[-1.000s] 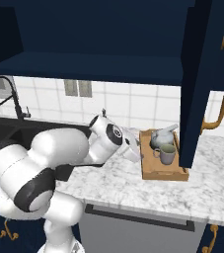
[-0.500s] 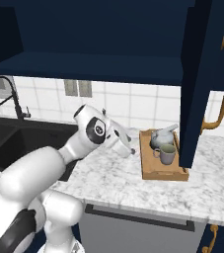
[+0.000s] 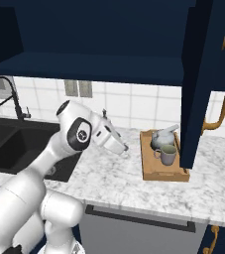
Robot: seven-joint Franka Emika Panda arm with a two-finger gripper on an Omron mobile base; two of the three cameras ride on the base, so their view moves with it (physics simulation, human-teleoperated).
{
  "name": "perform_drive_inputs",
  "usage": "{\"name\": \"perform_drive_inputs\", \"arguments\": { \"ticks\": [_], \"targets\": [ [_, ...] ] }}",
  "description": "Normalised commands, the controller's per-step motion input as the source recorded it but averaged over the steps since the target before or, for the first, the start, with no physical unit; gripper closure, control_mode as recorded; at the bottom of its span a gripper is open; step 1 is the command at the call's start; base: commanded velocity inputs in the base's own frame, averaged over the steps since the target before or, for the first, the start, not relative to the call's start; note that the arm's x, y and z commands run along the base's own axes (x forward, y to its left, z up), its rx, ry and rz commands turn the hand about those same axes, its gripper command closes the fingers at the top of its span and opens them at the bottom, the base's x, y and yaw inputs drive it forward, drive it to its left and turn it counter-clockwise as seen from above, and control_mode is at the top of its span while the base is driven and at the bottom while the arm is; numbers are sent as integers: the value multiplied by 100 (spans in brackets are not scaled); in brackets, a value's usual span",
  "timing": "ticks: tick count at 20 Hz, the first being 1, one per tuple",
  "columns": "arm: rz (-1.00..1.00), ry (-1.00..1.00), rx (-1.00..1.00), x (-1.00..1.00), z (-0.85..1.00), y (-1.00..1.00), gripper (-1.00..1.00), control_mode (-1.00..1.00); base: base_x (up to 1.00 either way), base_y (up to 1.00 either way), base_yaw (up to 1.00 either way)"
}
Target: Pick the kettle from the counter and place it on the tray. Then pick the mug from the cabinet and place it on the tray. Then close the cabinet doors.
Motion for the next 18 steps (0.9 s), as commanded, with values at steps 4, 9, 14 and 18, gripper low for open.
{"name": "perform_drive_inputs", "arguments": {
  "ticks": [4,9,14,18],
  "targets": [
    [13,0,0,-39,35,11,-100,-100,0,0,0],
    [16,0,0,-39,40,13,-100,-100,0,0,0],
    [13,0,0,-41,43,15,-100,-100,0,0,0],
    [8,0,0,-38,38,21,-100,-100,0,0,0]
  ]
}}
